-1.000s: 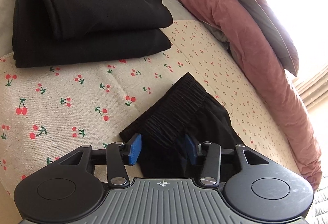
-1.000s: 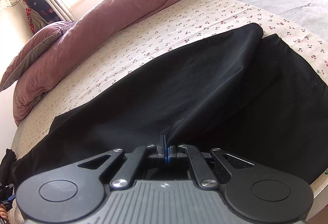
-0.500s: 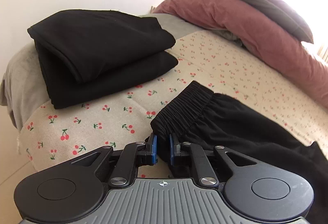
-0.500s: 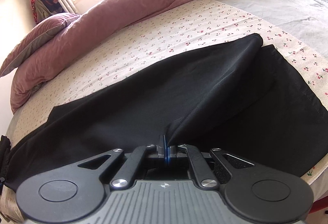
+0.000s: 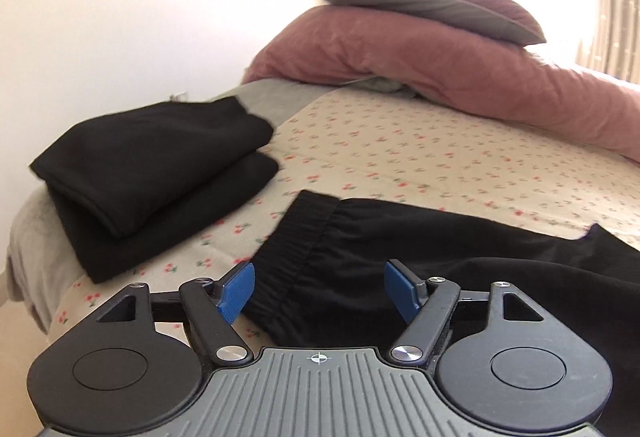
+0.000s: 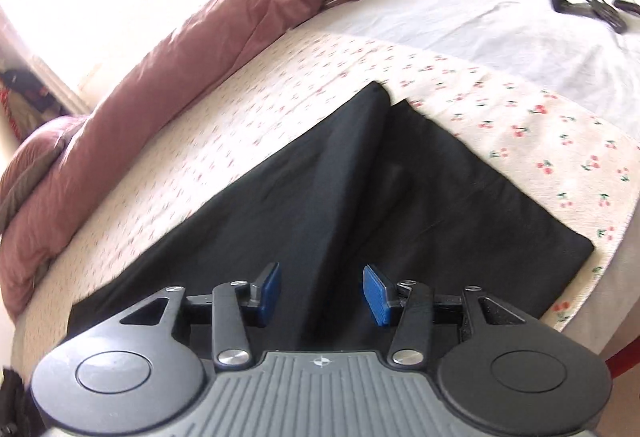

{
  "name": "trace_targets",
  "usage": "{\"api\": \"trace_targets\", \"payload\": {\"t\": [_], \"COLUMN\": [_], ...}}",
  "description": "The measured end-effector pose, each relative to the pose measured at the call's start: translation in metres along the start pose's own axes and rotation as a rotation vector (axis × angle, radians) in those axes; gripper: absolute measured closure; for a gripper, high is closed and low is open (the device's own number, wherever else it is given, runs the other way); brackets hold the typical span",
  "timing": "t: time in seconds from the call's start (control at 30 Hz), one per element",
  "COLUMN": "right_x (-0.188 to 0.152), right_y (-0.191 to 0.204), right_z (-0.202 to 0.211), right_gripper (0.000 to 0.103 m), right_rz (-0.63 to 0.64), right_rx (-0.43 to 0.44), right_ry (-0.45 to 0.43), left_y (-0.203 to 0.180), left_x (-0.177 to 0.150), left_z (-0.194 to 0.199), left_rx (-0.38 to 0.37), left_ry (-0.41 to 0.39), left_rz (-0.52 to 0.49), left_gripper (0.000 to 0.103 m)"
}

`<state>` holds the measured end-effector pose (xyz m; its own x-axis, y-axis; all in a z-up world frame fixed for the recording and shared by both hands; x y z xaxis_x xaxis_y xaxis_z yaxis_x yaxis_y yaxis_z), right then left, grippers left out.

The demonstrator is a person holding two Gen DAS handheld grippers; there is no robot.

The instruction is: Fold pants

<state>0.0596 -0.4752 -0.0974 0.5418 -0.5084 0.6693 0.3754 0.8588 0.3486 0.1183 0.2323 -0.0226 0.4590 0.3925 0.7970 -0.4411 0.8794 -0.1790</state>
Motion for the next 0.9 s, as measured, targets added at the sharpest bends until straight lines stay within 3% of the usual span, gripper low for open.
{"api": "trace_targets", "payload": {"t": [0.1, 0.23, 0.4, 0.5, 0.53, 0.63, 0.73, 0.9], "right_x": [0.006, 0.013, 0.026, 0.029, 0.029, 0.032, 0.036, 0.041], "right_y": [-0.029, -0.039, -0.046, -0.047, -0.046, -0.041, -0.037, -0.044], "right_z": [-0.002, -0.015, -0.037, -0.052, -0.057, -0.061, -0.044, 0.007], "right_gripper": [0.066, 0.073, 0.073, 0.071, 0.072, 0.098, 0.099, 0.099], "right_rz": [-0.101, -0.096, -0.083, -0.079, -0.066, 0.007, 0.043, 0.117], "right_rx": [-0.028, -0.056, -0.082, -0.064, -0.067, -0.109, -0.132, -0.212], "right_ry": [-0.031, -0.042, -0.049, -0.035, -0.031, -0.028, -0.031, -0.125], "left_y": [-0.044, -0.106, -0.17, -0.202, -0.21, -0.231, -0.243, -0.245], "left_x": [-0.012, -0.038, -0.081, -0.109, -0.118, -0.145, -0.17, -0.192], "left_z": [0.011, 0.024, 0.042, 0.056, 0.059, 0.07, 0.079, 0.102], "left_rx": [-0.142, -0.335, -0.53, -0.649, -0.678, -0.756, -0.842, -1.003], "left_ry": [0.014, 0.087, 0.162, 0.149, 0.14, 0.117, 0.152, 0.153], "left_rz": [-0.05, -0.125, -0.239, -0.358, -0.403, -0.517, -0.59, -0.706], "left_gripper": [0.028, 0.027, 0.026, 0.025, 0.025, 0.025, 0.025, 0.025]}}
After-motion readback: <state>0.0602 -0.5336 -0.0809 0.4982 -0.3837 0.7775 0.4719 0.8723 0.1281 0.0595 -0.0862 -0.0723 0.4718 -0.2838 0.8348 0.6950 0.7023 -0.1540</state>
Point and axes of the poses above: each gripper's, at about its wrist camera, not at the fingertips, and z roughly against the way its jaws point, y to its left, x to its top, the point moved 7 cm from there along -z, roughly the way its jaws point, and after that the axes turned 14 degrees about z, right-handed, at the moved point
